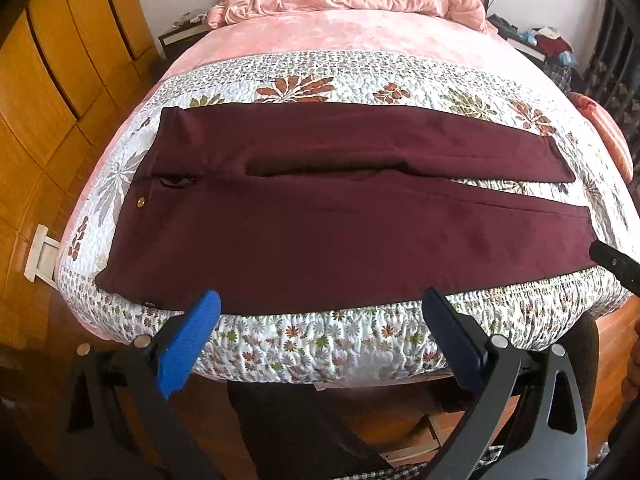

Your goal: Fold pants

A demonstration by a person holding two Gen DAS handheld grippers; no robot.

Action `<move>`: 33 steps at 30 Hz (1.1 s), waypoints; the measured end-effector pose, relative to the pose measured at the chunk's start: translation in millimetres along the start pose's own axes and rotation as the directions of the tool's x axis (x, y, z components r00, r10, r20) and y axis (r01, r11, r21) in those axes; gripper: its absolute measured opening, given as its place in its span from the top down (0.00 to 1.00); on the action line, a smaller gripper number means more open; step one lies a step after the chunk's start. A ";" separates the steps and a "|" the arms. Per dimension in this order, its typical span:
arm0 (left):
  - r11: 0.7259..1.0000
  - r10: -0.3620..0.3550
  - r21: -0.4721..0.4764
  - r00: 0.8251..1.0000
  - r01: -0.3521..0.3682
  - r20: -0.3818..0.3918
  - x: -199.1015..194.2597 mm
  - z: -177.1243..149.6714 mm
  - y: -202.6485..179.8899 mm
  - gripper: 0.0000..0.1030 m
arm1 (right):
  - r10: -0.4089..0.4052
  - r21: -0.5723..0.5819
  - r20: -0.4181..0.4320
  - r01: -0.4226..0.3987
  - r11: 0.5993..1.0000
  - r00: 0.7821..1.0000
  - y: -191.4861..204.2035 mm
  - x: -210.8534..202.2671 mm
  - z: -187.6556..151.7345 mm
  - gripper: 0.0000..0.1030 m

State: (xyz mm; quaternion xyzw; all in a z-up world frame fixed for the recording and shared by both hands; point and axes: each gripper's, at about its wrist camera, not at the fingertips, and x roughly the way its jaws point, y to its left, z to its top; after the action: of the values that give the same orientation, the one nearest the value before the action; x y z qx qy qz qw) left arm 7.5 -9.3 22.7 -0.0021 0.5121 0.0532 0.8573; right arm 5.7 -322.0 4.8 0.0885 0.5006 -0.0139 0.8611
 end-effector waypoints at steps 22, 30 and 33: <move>0.999 -0.029 0.017 1.000 0.028 0.010 11.1 20.3 -8.2 0.03 | 0.003 0.002 0.013 -0.003 1.000 1.000 -6.2 14.1 12.9 0.04; 1.000 -0.021 0.019 1.000 0.021 0.001 18.1 26.5 -10.1 0.03 | 0.001 -0.002 0.007 -0.001 1.000 1.000 -6.1 20.6 15.5 0.04; 1.000 -0.023 0.016 1.000 0.023 -0.005 21.1 28.1 -9.8 0.03 | 0.005 -0.002 0.005 -0.005 1.000 1.000 -6.5 22.5 17.2 0.04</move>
State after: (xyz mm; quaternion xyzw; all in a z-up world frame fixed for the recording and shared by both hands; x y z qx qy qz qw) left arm 43.0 -15.5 17.0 -0.0011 0.5144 0.0393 0.8567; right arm 31.0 -329.8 -7.2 0.0888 0.4980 -0.0115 0.8625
